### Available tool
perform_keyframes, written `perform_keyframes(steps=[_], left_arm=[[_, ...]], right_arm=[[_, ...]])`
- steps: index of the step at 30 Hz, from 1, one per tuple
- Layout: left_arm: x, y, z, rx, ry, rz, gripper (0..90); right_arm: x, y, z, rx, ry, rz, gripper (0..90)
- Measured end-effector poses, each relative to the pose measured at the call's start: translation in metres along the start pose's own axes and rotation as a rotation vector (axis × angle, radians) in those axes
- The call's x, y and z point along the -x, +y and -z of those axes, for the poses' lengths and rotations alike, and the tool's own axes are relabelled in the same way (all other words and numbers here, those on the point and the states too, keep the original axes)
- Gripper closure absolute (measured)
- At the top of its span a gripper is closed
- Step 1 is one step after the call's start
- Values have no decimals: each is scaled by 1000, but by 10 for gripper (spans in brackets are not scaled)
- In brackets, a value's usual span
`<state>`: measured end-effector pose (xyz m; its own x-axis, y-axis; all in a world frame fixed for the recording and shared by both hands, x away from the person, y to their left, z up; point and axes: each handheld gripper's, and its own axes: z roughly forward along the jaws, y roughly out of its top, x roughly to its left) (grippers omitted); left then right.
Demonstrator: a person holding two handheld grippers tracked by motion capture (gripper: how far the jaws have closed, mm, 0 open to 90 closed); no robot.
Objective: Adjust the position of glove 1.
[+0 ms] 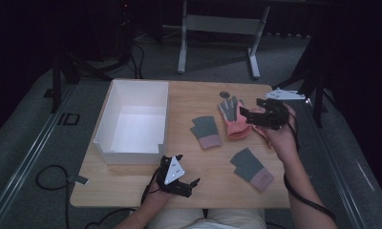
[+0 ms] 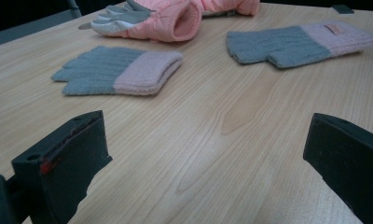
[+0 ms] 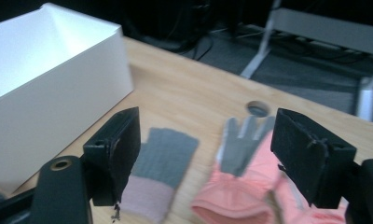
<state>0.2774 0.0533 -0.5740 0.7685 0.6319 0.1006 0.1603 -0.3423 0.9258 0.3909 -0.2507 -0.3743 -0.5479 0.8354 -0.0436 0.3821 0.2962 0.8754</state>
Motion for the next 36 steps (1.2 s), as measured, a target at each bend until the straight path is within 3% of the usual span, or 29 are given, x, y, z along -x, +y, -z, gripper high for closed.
perform_keyframes(steps=[7, 14, 25, 32, 36], left_arm=[[0, 0, 0, 0, -5, 0, 0], [0, 0, 0, 1, -8, -7, 0], [0, 0, 1, 2, -13, -6, 0], [0, 0, 1, 1, -14, -1, 0], [0, 0, 1, 2, -15, -2, 0]], right_arm=[[-19, -1, -37, -63, 79, 30, 357], [-36, -14, -80, -128, 136, 77, 383], [-40, -41, -140, -258, 145, 140, 484], [-40, -56, -171, -336, 164, 125, 517], [-40, -66, -188, -389, 146, 127, 527]])
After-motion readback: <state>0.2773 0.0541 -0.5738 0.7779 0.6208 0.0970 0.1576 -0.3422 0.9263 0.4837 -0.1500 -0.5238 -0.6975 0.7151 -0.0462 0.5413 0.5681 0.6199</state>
